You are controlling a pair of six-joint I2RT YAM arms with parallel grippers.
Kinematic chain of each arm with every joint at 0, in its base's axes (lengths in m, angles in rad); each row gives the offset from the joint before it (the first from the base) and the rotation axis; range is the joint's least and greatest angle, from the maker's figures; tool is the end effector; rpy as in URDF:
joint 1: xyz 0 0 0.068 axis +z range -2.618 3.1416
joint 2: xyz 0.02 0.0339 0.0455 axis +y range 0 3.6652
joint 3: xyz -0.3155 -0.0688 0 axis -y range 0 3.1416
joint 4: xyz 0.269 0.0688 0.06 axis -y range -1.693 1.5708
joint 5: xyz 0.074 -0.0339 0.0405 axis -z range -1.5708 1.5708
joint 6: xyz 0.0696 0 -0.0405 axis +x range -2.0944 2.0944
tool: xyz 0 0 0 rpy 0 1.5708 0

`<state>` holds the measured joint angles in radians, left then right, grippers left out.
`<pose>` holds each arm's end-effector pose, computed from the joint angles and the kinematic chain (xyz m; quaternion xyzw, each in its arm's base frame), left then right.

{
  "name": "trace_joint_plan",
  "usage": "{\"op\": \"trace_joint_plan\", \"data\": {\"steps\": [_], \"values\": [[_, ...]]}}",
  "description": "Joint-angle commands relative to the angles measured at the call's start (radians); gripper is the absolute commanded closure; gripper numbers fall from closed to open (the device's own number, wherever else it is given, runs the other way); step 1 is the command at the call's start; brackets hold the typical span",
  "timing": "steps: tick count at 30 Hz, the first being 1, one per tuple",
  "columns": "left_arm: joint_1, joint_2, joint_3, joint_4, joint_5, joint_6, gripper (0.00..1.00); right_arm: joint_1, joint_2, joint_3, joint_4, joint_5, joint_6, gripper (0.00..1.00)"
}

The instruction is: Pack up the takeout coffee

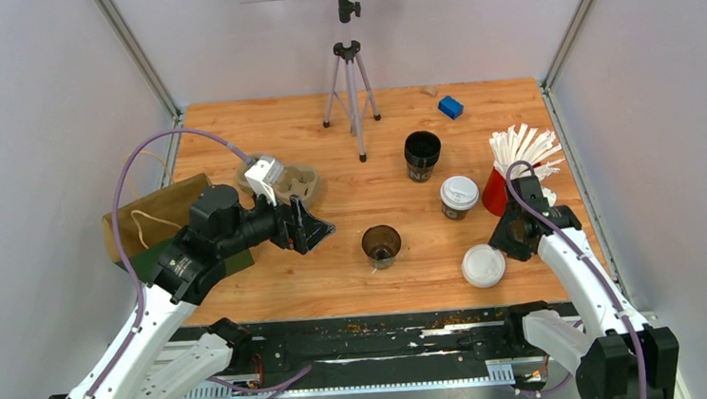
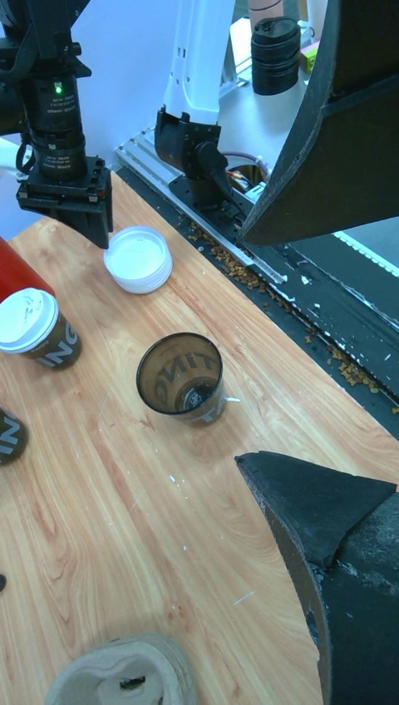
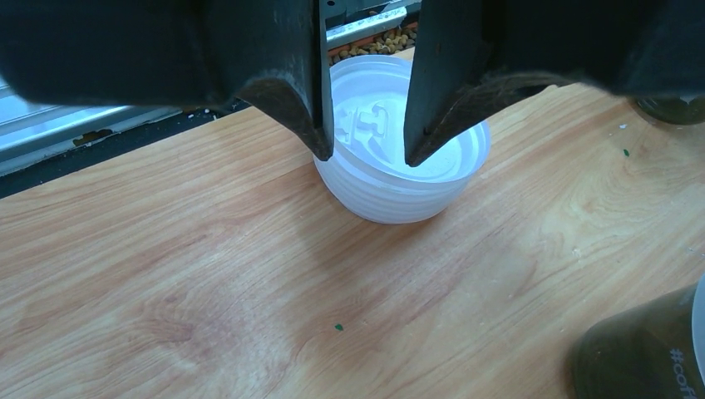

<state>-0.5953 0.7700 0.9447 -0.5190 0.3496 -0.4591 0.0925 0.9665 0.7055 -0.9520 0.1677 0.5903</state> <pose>0.1350 -0.1202 0.3919 0.1547 0.7966 -0.4081 0.4182 0.1664 0.0038 0.2281 0.2560 0.9467 -0.0183 0.1947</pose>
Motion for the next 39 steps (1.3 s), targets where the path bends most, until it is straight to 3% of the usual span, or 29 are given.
{"op": "trace_joint_plan", "data": {"steps": [1, 23, 26, 33, 39], "values": [[-0.004, -0.013, 0.009, 0.030, 0.005, 0.004, 0.00, -0.006, 0.007, 0.000, 0.016, -0.018, -0.006, 0.64], [-0.003, -0.058, 0.017, 0.023, 0.007, -0.001, 0.00, -0.002, 0.122, 0.022, 0.013, -0.051, -0.046, 0.70], [-0.004, -0.060, 0.016, 0.024, 0.007, 0.001, 0.00, -0.002, 0.112, 0.027, 0.013, -0.055, -0.055, 0.66], [-0.004, -0.062, 0.008, 0.024, 0.009, 0.003, 0.00, 0.012, 0.050, 0.041, -0.026, -0.083, -0.053, 0.69], [-0.003, -0.063, 0.006, 0.026, 0.007, 0.004, 0.00, 0.087, 0.003, 0.095, -0.079, -0.062, -0.026, 0.66]]}}
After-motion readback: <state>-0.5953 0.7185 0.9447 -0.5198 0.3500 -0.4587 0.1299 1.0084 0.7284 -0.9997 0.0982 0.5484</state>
